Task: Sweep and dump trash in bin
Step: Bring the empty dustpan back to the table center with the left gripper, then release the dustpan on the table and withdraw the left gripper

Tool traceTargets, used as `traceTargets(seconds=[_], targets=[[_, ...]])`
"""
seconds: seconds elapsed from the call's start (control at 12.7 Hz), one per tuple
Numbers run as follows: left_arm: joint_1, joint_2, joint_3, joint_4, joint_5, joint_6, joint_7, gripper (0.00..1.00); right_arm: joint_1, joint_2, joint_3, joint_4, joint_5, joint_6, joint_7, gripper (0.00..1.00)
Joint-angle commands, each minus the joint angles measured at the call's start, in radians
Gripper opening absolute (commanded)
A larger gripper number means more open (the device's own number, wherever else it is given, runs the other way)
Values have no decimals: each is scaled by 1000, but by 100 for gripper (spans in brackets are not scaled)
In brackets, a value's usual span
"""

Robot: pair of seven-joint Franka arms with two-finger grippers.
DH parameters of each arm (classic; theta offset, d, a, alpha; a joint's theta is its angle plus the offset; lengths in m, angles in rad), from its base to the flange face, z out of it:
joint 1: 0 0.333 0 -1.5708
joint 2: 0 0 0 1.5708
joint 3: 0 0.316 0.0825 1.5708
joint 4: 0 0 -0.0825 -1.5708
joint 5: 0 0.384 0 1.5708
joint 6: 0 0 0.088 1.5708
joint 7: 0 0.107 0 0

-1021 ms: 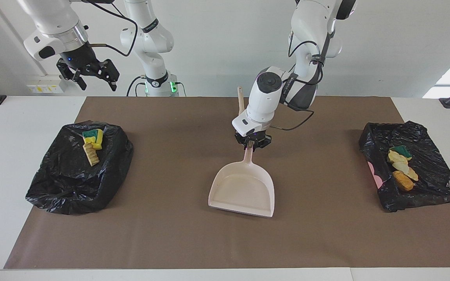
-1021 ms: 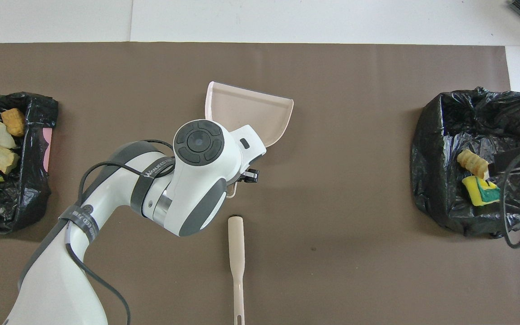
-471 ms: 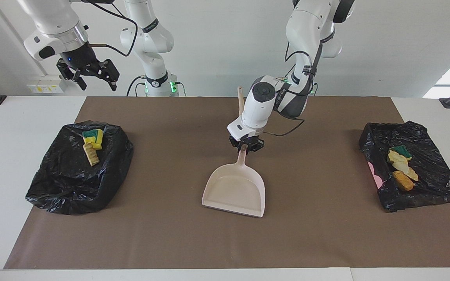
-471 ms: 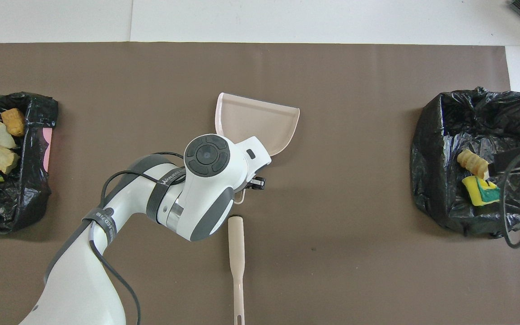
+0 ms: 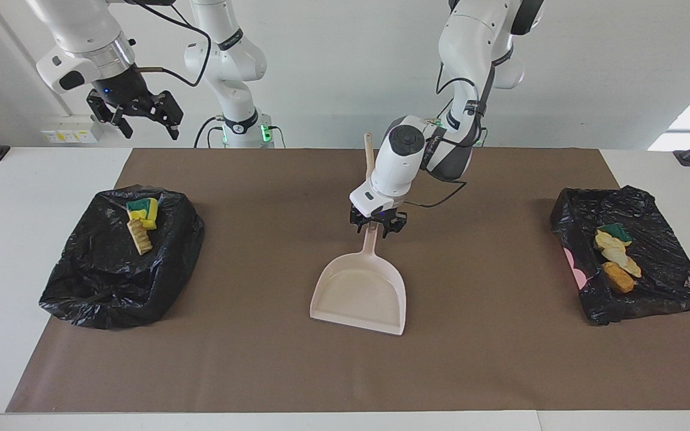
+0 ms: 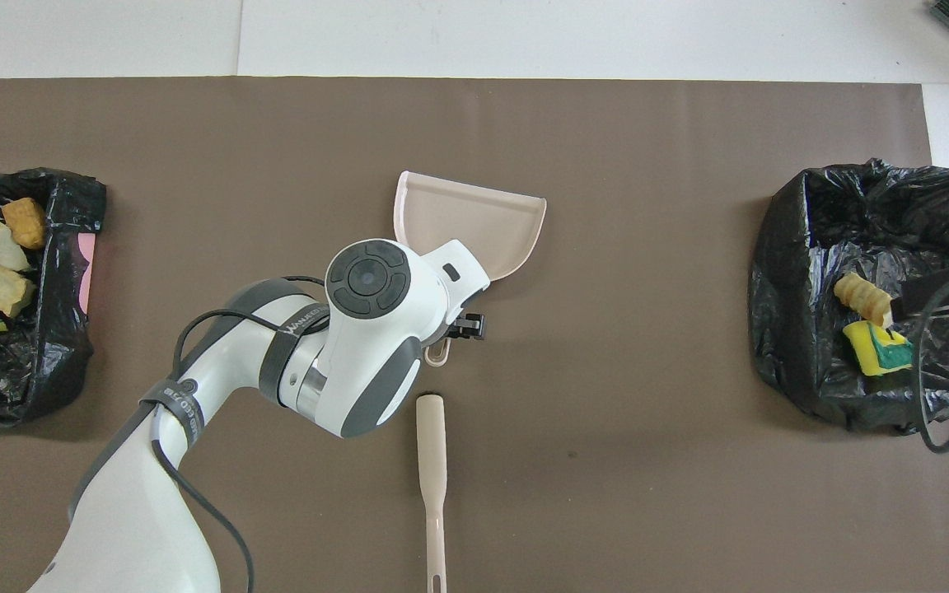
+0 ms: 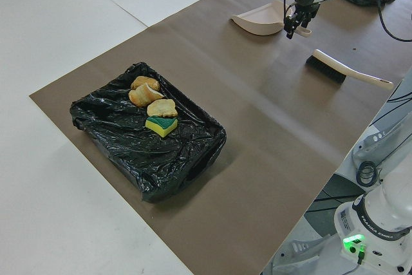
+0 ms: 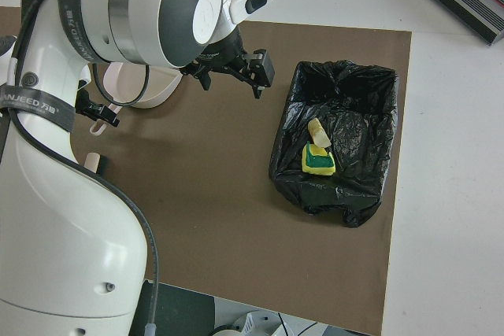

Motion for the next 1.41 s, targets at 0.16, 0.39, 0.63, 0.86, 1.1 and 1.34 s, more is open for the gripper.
traceTargets(seconds=[0.16, 0.39, 0.63, 0.86, 1.1, 1.34], targets=[[108, -132, 37, 31, 1, -231, 12, 100, -4, -22, 0, -25, 16, 8, 8, 100], [229, -223, 38, 31, 32, -294, 27, 100, -4, -22, 0, -25, 16, 8, 8, 100], [346, -287, 38, 31, 46, -397, 157, 100, -4, -22, 0, -25, 16, 8, 8, 100], [433, -329, 38, 32, 98, -458, 281, 100, -4, -22, 0, -25, 16, 8, 8, 100], [521, -352, 38, 90, 98, -535, 389, 100, -4, -22, 0, -25, 16, 8, 8, 100], [516, -346, 37, 211, 130, -664, 386, 100, -4, -22, 1, -25, 17, 8, 8, 100]])
